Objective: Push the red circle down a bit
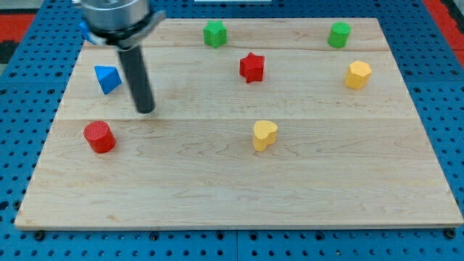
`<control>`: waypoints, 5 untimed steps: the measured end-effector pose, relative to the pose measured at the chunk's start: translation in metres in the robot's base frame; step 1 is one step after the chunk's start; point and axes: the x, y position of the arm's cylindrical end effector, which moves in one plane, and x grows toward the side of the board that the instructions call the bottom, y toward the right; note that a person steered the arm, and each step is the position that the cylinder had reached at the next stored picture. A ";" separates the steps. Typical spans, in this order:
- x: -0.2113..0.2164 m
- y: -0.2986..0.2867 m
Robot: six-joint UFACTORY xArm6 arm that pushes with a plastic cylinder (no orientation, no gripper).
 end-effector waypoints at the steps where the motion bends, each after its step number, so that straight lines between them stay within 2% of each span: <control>1: 0.034 -0.031; 3: 0.021 -0.050; 5: 0.081 -0.060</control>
